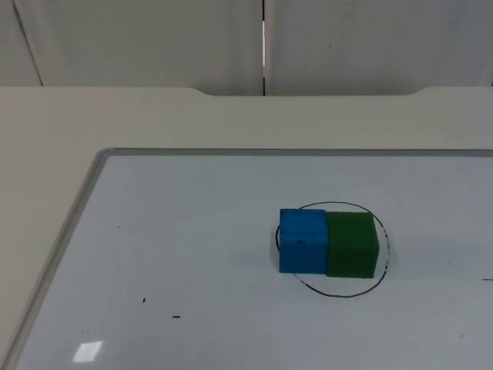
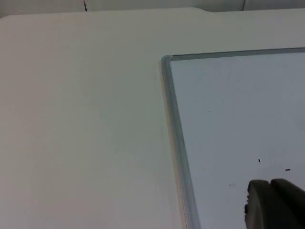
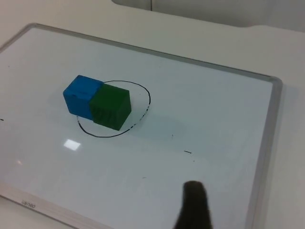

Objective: Push the two cubes into the marked area.

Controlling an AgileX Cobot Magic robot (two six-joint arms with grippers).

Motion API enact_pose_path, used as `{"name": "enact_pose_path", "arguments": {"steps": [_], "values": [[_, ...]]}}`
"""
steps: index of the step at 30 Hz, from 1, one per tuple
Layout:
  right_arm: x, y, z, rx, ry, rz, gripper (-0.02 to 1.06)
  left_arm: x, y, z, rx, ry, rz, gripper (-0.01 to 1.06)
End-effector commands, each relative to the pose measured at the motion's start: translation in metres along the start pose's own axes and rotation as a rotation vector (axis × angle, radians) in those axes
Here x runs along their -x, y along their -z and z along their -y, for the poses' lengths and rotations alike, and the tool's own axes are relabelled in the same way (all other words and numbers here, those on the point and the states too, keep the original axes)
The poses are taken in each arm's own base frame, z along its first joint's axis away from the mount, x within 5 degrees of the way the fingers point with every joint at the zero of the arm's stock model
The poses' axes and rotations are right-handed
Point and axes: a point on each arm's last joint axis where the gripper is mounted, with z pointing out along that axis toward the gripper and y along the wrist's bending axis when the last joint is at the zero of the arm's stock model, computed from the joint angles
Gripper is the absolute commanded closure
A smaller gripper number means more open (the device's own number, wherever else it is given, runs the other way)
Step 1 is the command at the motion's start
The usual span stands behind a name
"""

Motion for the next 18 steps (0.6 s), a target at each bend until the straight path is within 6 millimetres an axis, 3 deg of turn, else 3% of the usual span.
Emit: {"name": "enact_pose_path", "arguments": {"steps": [1,3,5,6,7,9,18], "values": [[-0.0009,-0.0001,-0.0001,-0.004,0.002,-0.001,0.40,-0.0002,-0.0005,-0.0004,0.007,0.003,0.010,0.90],[-0.0009,-0.0001,-0.0001,-0.004,0.002,-0.001,0.28,-0.0002,-0.0005,-0.0004,0.007,0.003,0.010,0.73],[-0.0009,-0.0001,-0.0001,-0.004,0.002,-0.001,0.22,-0.0002,-0.0005,-0.0004,0.007,0.003,0.010,0.47],[-0.0009,-0.0001,-0.0001,-0.004,0.002,-0.001,0.22,-0.0002,-0.0005,-0.0004,0.007,0.003,0.010,0.47],[-0.0009,-0.0001,-0.0001,-0.004,0.002,-0.001,0.22,-0.0002,-0.0005,-0.0004,0.007,0.003,0.010,0.26],[-0.0009,-0.0001,-0.0001,-0.004,0.002,-0.001,0.22,-0.0002,-0.0005,-0.0004,0.007,0.004,0.010,0.00],[-0.0009,-0.0001,-0.0001,-0.004,0.002,-0.001,0.21,-0.0002,-0.0005,-0.0002,0.005,0.006,0.010,0.00]]}}
